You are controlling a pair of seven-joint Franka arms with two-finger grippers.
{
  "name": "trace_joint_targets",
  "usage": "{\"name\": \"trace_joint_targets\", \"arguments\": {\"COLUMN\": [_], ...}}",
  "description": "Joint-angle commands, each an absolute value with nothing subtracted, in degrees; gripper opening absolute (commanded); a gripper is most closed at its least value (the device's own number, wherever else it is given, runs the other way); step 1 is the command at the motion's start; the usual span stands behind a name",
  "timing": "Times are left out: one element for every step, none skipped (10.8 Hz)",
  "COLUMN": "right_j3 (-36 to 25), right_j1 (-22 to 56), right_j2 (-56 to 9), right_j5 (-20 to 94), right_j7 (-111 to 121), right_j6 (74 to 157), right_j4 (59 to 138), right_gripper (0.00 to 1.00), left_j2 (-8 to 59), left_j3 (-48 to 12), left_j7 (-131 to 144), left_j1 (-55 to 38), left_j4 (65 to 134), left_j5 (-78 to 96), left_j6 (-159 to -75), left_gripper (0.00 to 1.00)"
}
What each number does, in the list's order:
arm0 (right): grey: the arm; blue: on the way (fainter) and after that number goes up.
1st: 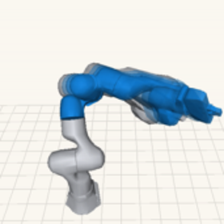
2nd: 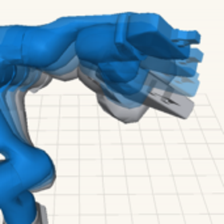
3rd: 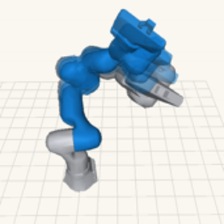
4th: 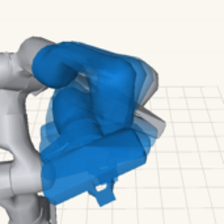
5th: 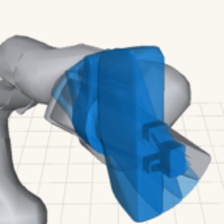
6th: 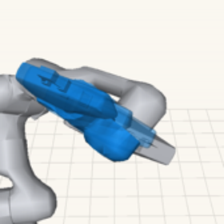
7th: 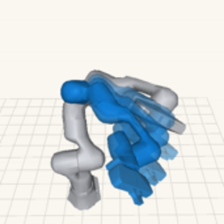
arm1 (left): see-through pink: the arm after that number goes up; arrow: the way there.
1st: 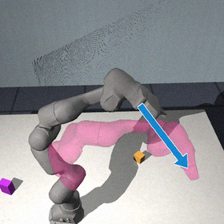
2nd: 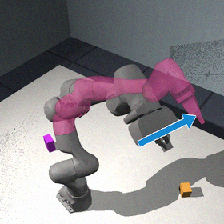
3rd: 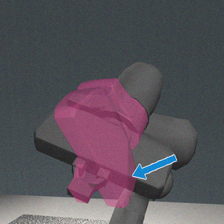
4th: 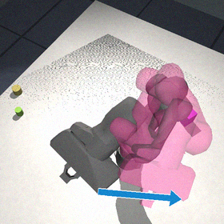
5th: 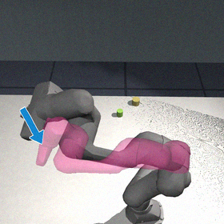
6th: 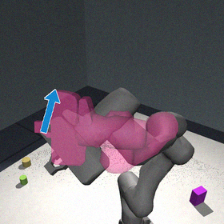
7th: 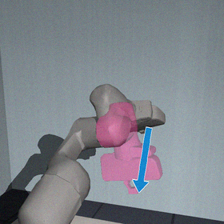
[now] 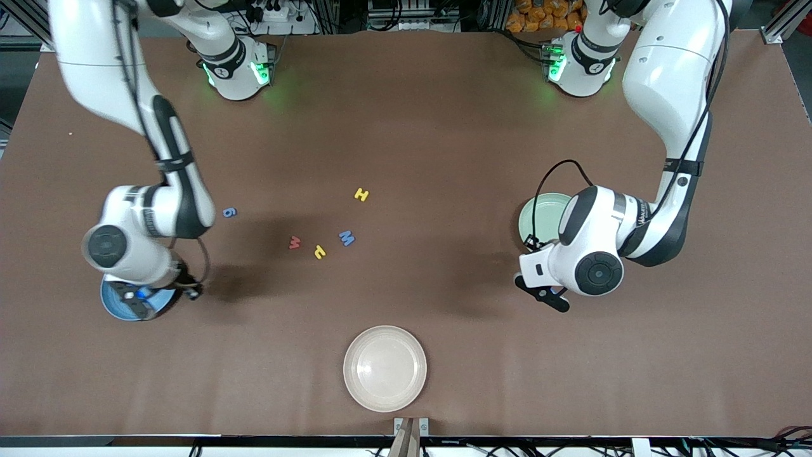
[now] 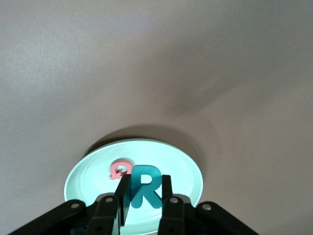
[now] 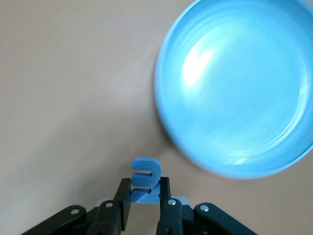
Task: Sort upper and lower case letters into plates
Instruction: 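Carry the R to the green plate while the right gripper carries the E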
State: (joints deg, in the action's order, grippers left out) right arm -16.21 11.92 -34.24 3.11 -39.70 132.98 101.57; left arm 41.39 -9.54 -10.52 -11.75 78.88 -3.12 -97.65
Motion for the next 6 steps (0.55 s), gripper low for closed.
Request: {"name": "trace_joint_targets", "arguments": {"right_j3": [-15.29, -15.29, -15.21, -15.12, -14.86, -14.85], "right_j1": [5.65, 3.54, 2.65, 3.25, 4.82, 6.75], "right_j2": [-33.49, -33.49, -33.49, -33.57, -33.49, -33.31], "right_j5": [2.64, 2.64, 2.81, 2.9, 2.81, 2.81], "right_j7": [-30.28, -25.36, -23.31, -22.94, -22.59, -21.98], "right_j6": [132.01, 132.1, 132.1, 132.01, 131.75, 130.36], "right_j4": [102.04, 102.04, 102.04, 102.04, 102.04, 102.04], "right_gripper": [0.0, 0.0, 0.53, 1.0, 1.0, 1.0], "left_j2": [39.46, 39.29, 39.29, 39.29, 39.2, 39.29], "left_j3": [-9.76, -9.67, -9.67, -9.67, -9.67, -9.75], "left_j7": [-11.78, -11.52, -10.56, -10.46, -9.33, -7.23], "left_j1": [-8.89, -8.79, -8.79, -8.79, -8.79, -8.79], "left_j4": [84.35, 85.77, 86.22, 86.22, 86.31, 86.31], "left_j5": [-2.11, -2.2, -2.2, -2.11, -2.11, -2.11], "left_j6": [-97.21, -97.21, -97.21, -97.21, -97.21, -97.21], "left_gripper": [0.14, 0.19, 0.44, 0.49, 0.99, 1.0]}}
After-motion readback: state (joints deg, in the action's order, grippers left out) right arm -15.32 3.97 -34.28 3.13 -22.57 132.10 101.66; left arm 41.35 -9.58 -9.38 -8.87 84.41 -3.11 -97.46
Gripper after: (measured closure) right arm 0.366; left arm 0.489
